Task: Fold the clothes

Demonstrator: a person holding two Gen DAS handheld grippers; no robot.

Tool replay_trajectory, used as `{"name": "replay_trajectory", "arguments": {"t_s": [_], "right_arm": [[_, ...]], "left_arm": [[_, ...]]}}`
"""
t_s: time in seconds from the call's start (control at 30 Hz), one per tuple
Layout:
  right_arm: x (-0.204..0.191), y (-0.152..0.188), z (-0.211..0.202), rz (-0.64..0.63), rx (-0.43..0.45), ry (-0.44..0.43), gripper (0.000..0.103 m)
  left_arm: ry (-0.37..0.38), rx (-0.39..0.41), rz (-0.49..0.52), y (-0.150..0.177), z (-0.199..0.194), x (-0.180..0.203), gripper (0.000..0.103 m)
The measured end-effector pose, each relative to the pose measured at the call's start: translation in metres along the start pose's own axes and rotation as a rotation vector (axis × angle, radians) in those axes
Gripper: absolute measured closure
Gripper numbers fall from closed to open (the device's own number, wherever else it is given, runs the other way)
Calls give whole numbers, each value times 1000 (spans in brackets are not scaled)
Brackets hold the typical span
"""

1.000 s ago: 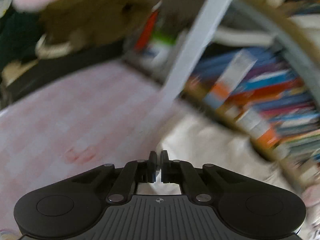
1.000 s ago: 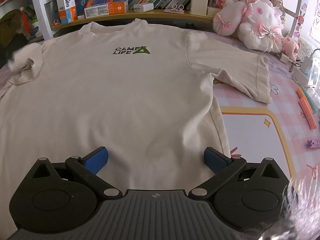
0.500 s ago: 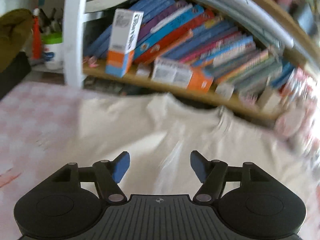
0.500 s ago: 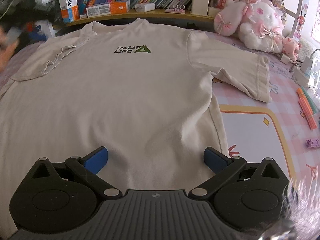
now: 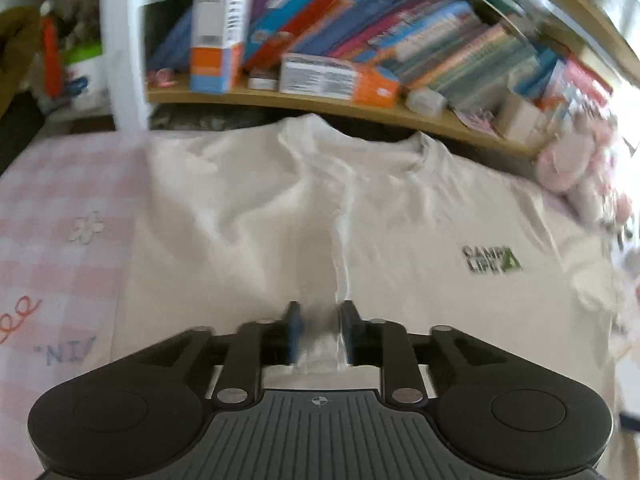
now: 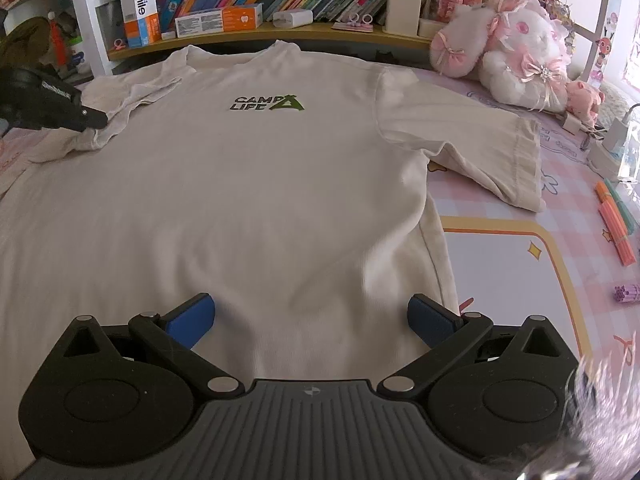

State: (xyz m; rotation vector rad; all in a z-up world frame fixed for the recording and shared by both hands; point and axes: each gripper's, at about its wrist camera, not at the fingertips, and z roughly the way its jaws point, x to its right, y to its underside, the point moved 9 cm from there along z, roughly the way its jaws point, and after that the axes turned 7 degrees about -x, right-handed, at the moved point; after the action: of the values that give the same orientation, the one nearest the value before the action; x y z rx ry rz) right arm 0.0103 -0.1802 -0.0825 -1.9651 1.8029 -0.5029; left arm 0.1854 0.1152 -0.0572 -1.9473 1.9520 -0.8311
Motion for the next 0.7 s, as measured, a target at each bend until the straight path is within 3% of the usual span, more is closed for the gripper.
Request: {"name": "replay_trajectory", "arguments": {"t_s": [0.03, 0.13, 0.23, 0.4, 0.43, 0.47, 0.5, 0.63, 0.7], "right_arm": [[0, 0, 0, 1, -1, 1, 0], [-2, 0, 0, 12, 0, 9, 0], [-2, 1, -1, 29, 0, 21, 0], [-2, 3, -2, 68, -8, 48, 0], [-2, 3, -2, 78, -11, 54, 0], [-2, 3, -2, 88, -16, 60, 0], [-3, 4, -3, 99, -20, 68, 0], [-4, 5, -4, 134, -23, 90, 0], [-4, 6, -4, 149, -22, 99, 0]], "left_arm": [[1, 33, -55, -10, -6, -16, 56], [-61, 101, -202, -44, -10, -75, 53], [-112, 48, -256, -69, 15, -115, 54], [-123, -21, -247, -91, 56, -133, 54], [-112, -14, -234, -93, 60, -134, 58], [-101, -6, -221, -96, 64, -134, 70], [-80, -5, -207, -97, 67, -133, 102], [-145, 10, -151, -106, 72, -142, 102], [-137, 9, -159, -108, 75, -145, 102]]}}
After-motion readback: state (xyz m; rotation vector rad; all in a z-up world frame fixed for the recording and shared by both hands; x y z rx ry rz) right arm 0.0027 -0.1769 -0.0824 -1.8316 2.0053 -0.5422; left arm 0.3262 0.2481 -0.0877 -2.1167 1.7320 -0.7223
